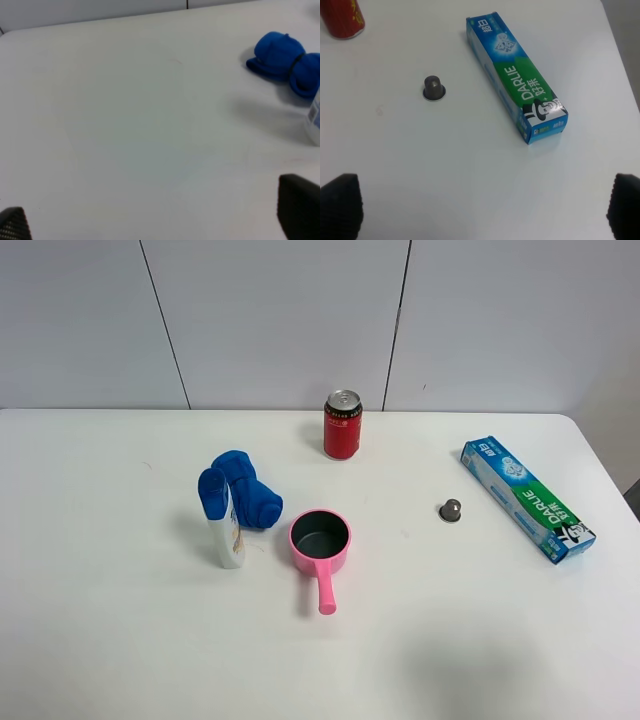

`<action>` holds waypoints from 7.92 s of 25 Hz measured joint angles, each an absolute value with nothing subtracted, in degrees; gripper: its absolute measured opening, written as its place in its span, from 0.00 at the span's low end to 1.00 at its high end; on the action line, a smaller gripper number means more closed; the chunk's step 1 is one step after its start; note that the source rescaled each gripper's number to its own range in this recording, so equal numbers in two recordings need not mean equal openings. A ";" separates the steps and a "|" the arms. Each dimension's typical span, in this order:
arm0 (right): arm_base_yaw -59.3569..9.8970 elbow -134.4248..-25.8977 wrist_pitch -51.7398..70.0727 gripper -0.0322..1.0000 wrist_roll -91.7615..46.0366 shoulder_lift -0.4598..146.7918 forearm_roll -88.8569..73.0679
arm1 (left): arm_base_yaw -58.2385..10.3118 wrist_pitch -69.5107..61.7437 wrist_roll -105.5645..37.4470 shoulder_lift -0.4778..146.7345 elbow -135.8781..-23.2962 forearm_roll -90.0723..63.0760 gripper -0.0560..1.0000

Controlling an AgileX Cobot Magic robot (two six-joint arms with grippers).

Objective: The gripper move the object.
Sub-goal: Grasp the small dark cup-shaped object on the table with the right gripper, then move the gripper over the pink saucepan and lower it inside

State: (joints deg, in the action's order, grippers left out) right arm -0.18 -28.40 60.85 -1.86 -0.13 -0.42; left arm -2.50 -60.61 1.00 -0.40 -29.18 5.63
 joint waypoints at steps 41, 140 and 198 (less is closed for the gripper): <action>-0.18 -34.70 48.92 1.00 -11.00 43.58 1.34 | -2.50 -60.61 1.00 -0.40 -29.18 5.63 1.00; -11.83 -65.44 31.63 0.93 -21.68 115.59 0.00 | -2.50 -60.61 1.00 -0.40 -29.18 5.63 1.00; -33.49 -71.43 30.45 0.03 -36.01 104.59 -17.36 | -2.50 -60.61 1.00 -0.40 -29.18 5.63 1.00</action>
